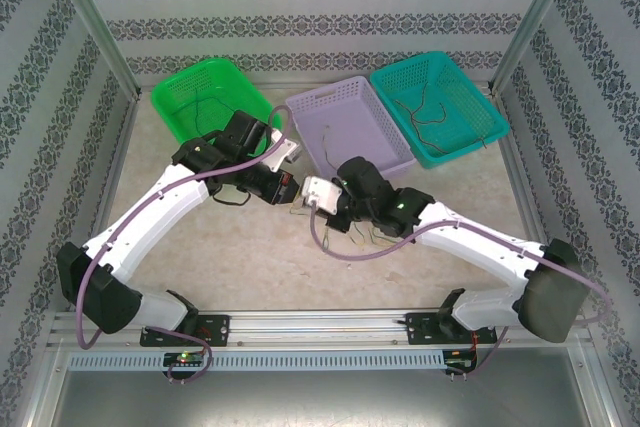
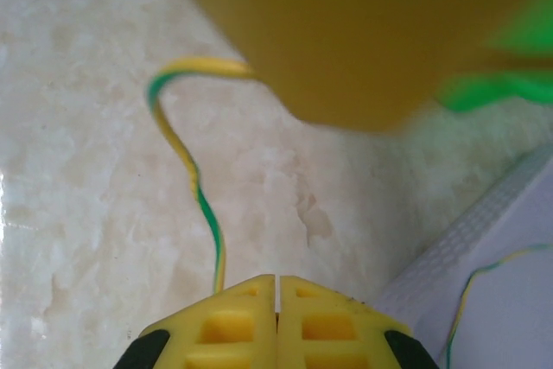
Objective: Untangle the cables
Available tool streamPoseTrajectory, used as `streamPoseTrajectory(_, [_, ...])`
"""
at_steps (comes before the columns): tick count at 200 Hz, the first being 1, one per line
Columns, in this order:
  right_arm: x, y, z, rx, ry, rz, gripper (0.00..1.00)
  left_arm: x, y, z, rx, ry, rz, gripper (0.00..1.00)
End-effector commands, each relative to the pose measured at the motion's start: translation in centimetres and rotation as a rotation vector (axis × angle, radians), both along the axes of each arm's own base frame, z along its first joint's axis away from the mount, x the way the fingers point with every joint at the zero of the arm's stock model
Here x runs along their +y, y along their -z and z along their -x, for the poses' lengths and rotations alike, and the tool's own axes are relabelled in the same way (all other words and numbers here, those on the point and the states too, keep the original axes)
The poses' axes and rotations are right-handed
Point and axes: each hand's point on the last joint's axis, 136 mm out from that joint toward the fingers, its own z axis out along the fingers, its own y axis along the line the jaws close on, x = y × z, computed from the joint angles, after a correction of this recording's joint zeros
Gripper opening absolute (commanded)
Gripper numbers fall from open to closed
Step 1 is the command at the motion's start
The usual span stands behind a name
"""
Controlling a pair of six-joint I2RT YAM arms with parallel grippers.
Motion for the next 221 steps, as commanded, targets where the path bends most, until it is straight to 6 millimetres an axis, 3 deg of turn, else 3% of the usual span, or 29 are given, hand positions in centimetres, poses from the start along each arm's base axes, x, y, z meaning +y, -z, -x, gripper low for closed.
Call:
streamPoseTrajectory(1, [-4.0,-3.8,-3.8,0.091,0.322,-0.233,0.00,0.6,-1.8,-1.5,-0.068,-0.099,0.057,0.00])
streamPoseTrajectory(21, [-10.7,-5.3,-8.1,0.166,0.711,-0.408,0.00,1.4,-2.3,-2.8,-0.078,-0.198,0.115,0.00])
streamPoseTrajectory(42, [-18.6,-4.3,-10.8,0.341,1.105,-0.584,0.00,2.2,-2.5,-3.6,-0.082,-0.288,0.179,0.00])
streamPoseTrajectory(64, [-26.0,-1.2,-11.3,0.601,1.482,-0.794,0.00,3.3,-2.4,-4.3,-0.088,-0.403,0.224,0.00])
streamPoseTrajectory(82, [-29.5,1.4,-10.4,0.765,1.713,-0.959,0.00,4.9,-2.2,-4.8,-0.096,-0.548,0.268,0.00])
streamPoseTrajectory(104, [-31.3,3.5,-8.8,0.890,1.941,-1.077,0.00,7.4,-2.7,-5.0,-0.138,-0.734,0.346,0.00])
streamPoseTrajectory(130, [-32.5,6.0,-7.0,1.032,2.145,-1.183,0.00,10.9,-4.9,-4.7,-0.220,-0.905,0.469,0.00])
streamPoseTrajectory(180, [-33.2,7.2,-5.5,1.106,2.292,-1.280,0.00,16.2,-5.8,-4.5,-0.188,-1.158,0.716,0.00])
streamPoseTrajectory(198, [-32.9,7.1,-6.0,1.115,2.246,-1.294,0.00,16.7,-5.9,-4.7,-0.172,-1.193,0.790,0.00])
streamPoseTrajectory(221, [-32.0,5.2,-7.2,1.049,2.144,-1.212,0.00,15.2,-6.5,-5.6,-0.130,-1.126,0.763,0.00])
